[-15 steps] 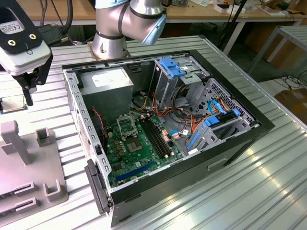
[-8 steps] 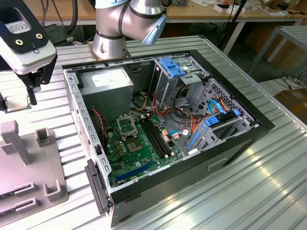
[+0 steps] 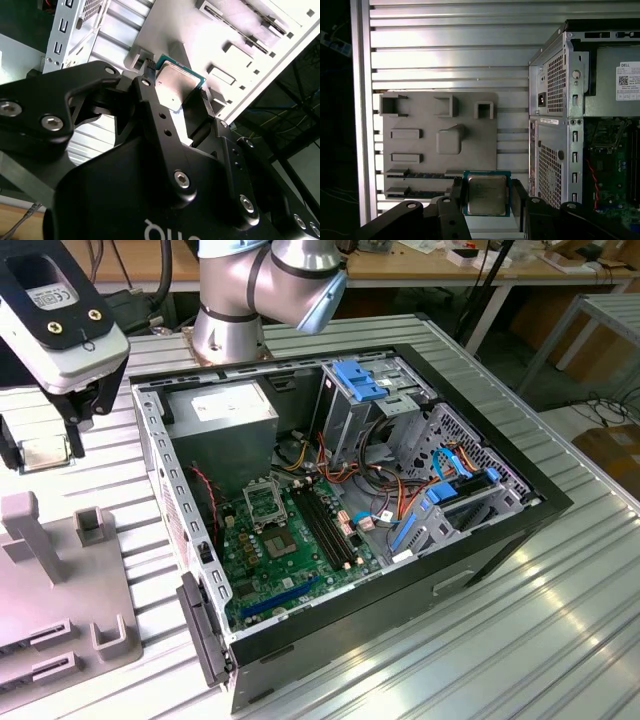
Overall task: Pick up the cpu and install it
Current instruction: 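Pick up the cpu and move it towards the insertion slot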
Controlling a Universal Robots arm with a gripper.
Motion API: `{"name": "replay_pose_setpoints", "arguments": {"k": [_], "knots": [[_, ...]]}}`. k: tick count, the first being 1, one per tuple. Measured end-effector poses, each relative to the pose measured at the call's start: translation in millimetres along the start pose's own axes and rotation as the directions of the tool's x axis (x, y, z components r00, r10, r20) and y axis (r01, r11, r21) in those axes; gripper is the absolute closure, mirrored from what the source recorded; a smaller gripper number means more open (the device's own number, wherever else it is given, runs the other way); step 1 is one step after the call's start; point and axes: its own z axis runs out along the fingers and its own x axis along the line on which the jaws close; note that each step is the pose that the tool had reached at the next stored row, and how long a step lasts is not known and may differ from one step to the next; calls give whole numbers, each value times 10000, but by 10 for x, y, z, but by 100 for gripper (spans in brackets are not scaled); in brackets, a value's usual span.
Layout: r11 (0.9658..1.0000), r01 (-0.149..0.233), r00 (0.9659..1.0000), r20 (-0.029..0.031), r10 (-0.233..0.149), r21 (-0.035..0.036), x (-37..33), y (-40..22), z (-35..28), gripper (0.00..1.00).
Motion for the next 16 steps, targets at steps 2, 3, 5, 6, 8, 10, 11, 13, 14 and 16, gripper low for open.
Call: {"name": "replay_pose_setpoints", "arguments": {"k": [2,3,5,6,8,10,11,13,14,16], "knots": [[10000,0,10000,0,0,0,-10,0,0,53],[10000,-2,10000,0,2,0,-10,0,0,53],[10000,-1,10000,0,1,0,-12,0,0,53],[10000,0,10000,0,0,0,-12,0,-1,53],[10000,1,10000,1,-1,-1,-18,0,0,53],[10000,0,10000,1,0,0,-26,1,-1,53],[10000,0,10000,0,0,1,-33,1,-1,53],[10000,0,10000,1,0,-1,-45,1,-1,53],[10000,0,10000,0,0,0,-53,1,-2,53],[10000,0,10000,1,0,-1,-68,1,-2,53]]}}
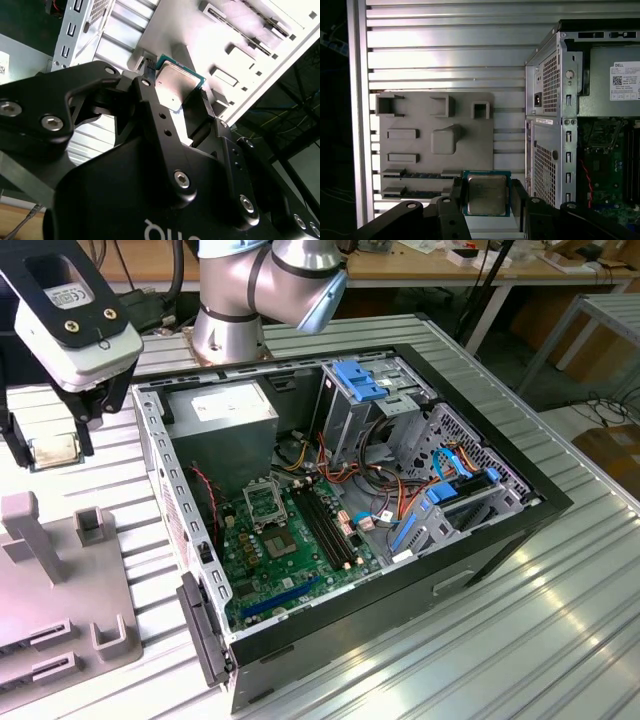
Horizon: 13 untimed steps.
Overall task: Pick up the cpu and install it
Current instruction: 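Pick up the cpu and move it towards the insertion slot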
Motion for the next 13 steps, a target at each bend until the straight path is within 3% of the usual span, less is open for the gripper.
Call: {"name": "replay_pose_setpoints", "arguments": {"k": [13], "knots": [[10000,0,10000,0,0,0,-133,2,-5,53]]}}
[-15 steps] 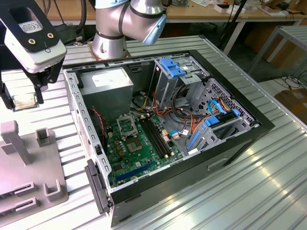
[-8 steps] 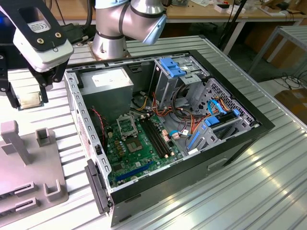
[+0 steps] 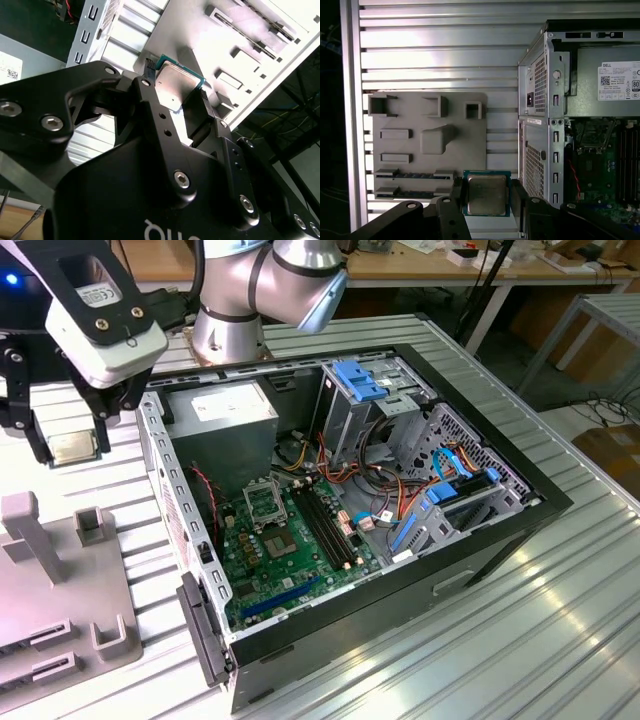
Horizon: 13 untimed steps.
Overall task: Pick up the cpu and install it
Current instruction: 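Pick up the cpu and move it towards the insertion slot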
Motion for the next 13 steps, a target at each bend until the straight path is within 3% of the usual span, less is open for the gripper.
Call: {"name": "replay_pose_setpoints", "arguments": {"k": [13], "knots": [[10000,0,10000,-1,0,0,-122,2,-5,53]]}}
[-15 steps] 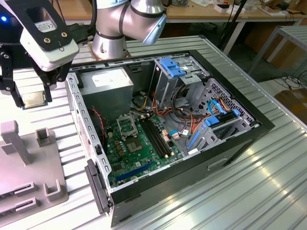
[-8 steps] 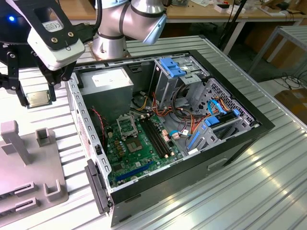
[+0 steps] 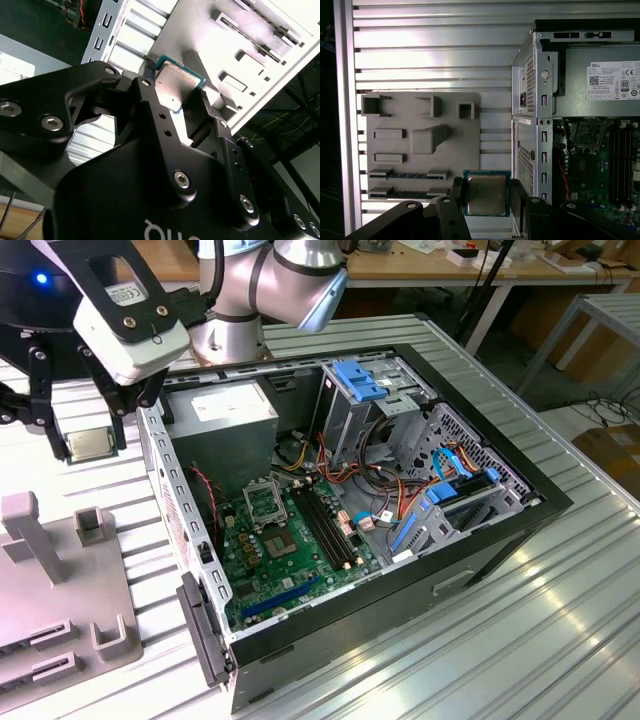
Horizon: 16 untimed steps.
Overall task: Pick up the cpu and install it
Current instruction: 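Pick up the cpu and move it towards the insertion slot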
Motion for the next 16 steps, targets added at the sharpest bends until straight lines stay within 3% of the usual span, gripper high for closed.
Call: {"name": "replay_pose_setpoints", "arguments": {"k": [16], "knots": [[10000,0,10000,0,0,0,-134,2,-5,53]]}}
